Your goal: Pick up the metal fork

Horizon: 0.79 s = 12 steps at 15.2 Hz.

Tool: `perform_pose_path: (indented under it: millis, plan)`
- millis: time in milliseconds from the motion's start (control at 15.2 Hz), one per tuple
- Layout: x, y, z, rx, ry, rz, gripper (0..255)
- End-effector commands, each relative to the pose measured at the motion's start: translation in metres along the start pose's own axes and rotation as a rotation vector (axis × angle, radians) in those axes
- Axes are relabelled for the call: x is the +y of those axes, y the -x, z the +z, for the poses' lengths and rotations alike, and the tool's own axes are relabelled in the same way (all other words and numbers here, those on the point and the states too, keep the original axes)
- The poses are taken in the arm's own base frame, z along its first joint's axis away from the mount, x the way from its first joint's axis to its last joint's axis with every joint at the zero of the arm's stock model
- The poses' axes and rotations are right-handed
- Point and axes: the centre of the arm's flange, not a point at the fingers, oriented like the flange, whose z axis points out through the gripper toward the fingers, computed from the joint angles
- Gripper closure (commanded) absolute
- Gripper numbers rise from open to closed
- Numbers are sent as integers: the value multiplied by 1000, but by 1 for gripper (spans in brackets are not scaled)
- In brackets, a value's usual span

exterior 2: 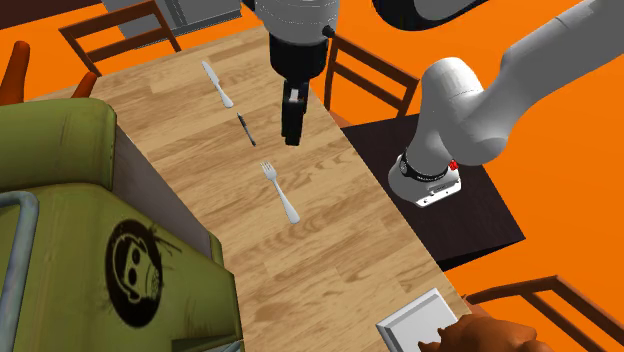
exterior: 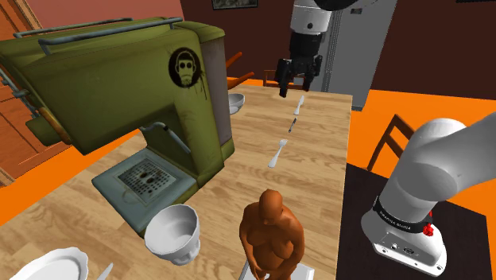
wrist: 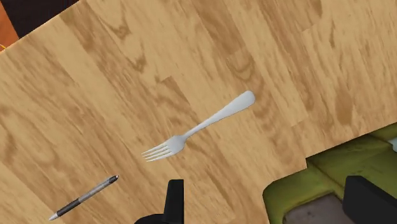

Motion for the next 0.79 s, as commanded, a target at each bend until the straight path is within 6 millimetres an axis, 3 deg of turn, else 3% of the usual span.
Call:
perform_pose_path:
  millis: [0, 726]
  plan:
    - [-3, -8, 31, -17, 7, 126, 0]
    - [3, -48, 175, -116, 46, 769, 0]
